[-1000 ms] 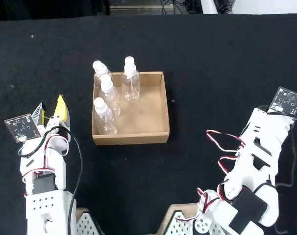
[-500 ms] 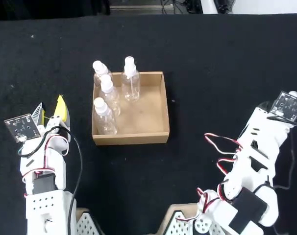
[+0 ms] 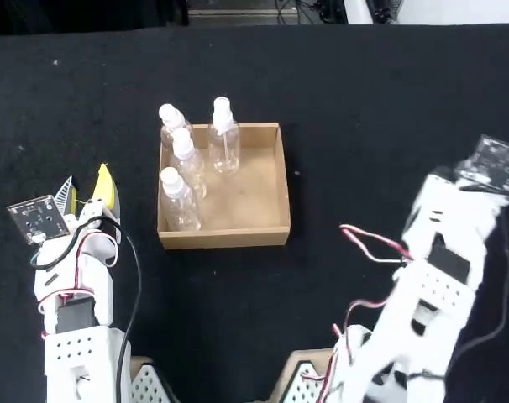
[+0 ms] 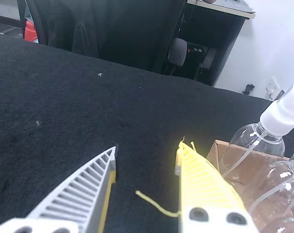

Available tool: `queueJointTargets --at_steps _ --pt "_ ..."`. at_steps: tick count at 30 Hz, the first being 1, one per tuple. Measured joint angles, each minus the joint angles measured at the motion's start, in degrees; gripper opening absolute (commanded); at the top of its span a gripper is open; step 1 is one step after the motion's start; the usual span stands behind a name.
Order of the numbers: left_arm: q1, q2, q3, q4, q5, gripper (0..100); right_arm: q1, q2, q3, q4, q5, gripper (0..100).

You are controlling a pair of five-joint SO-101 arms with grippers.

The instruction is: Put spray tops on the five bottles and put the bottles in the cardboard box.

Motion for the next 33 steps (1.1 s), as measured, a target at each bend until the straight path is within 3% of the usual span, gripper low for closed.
queueJointTargets --at_steps 10,14,23,33 --pt "0.0 0.0 0.0 0.0 0.0 19 -21.45 -12.48 -12.48 29.63 -3.87 14.5" --pt "0.0 0.0 0.0 0.0 0.0 19 -29.98 -13.01 -18.55 35.87 -6.33 14.7" --pt "0.0 0.0 0.0 0.0 0.0 19 -47.3 -13.01 -15.91 29.71 -9.67 14.5" --pt "0.0 0.0 0.0 0.0 0.0 19 -51.69 -13.01 2.2 9.14 -10.37 14.5"
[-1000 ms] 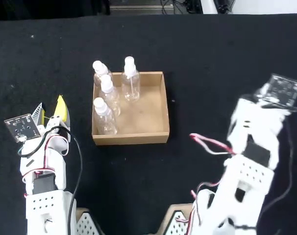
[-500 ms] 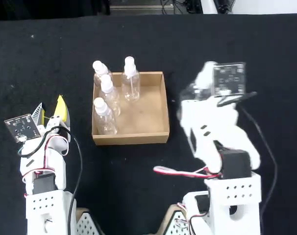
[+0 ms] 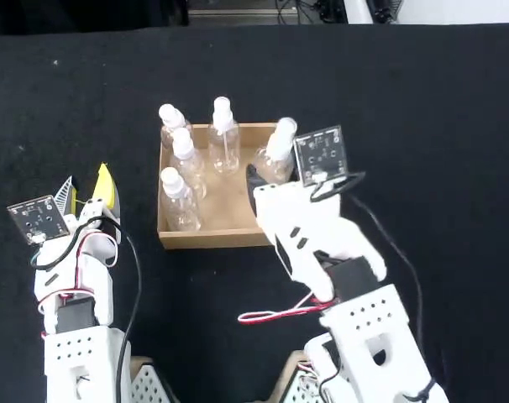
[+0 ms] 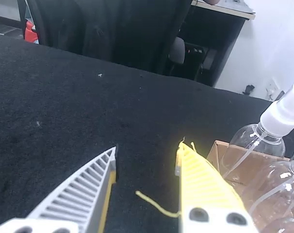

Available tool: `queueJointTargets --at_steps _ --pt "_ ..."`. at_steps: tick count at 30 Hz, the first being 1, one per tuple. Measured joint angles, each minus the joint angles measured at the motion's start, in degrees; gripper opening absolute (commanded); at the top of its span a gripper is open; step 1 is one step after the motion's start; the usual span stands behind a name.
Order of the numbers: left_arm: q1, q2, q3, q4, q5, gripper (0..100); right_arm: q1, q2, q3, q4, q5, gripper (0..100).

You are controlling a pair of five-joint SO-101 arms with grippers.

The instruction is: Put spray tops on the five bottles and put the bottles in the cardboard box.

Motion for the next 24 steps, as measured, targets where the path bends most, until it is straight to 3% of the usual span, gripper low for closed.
queueJointTargets --at_steps 8,16,24 --pt "0.0 0.0 0.0 0.0 0.0 19 -0.35 0.0 8.0 -8.97 0.0 14.4" --pt "0.0 0.0 0.0 0.0 0.0 19 -1.41 0.44 10.29 -10.73 0.7 14.4" --pt "0.0 0.0 0.0 0.0 0.0 19 -1.58 14.42 7.65 -13.1 0.7 14.5"
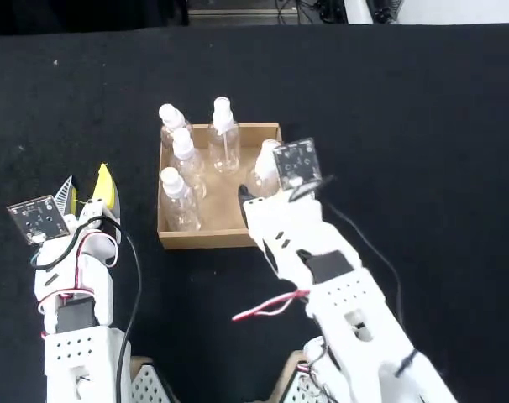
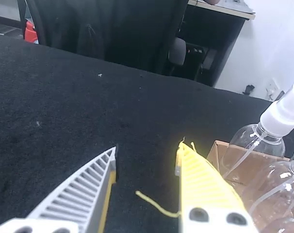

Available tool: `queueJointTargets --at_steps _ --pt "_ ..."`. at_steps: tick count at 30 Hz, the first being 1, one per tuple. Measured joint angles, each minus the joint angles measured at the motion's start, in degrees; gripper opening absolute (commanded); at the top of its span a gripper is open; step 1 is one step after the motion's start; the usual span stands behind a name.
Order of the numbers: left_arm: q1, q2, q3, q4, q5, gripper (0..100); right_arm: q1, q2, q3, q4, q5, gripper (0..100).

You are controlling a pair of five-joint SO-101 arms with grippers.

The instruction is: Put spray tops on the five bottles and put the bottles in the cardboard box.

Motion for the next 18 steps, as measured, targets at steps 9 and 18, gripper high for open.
queueJointTargets --at_steps 9,18 --pt "0.0 0.0 0.0 0.0 0.0 19 0.09 2.9 -1.05 0.0 0.0 14.9" --pt "0.0 0.0 0.0 0.0 0.0 19 0.0 2.9 -1.05 0.0 0.0 25.6"
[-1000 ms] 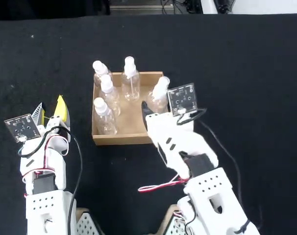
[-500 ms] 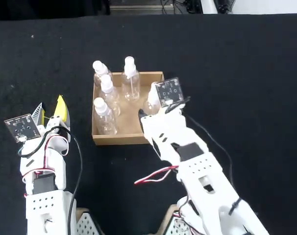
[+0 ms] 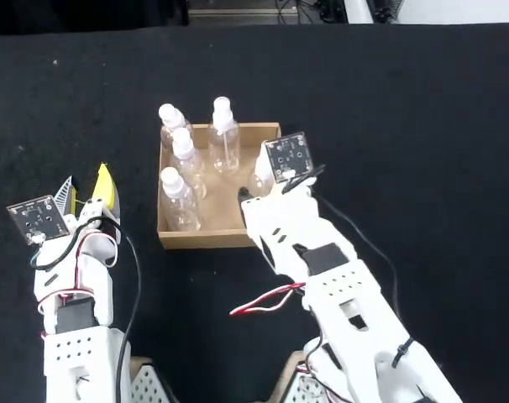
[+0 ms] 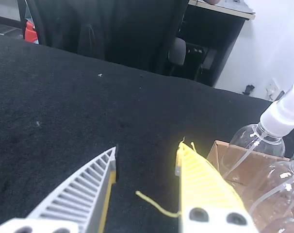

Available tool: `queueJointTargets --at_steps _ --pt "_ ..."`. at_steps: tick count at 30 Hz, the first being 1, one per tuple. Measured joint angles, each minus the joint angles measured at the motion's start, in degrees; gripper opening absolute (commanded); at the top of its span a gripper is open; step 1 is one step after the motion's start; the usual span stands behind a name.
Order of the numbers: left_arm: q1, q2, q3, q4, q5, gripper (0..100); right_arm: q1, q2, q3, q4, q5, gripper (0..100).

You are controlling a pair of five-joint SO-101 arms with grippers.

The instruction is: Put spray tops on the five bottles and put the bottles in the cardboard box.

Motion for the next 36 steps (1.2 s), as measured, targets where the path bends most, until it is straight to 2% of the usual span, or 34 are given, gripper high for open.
queueJointTargets --at_steps 36 --pt "0.0 0.0 0.0 0.0 0.0 19 -2.2 0.0 0.0 0.0 0.0 26.1"
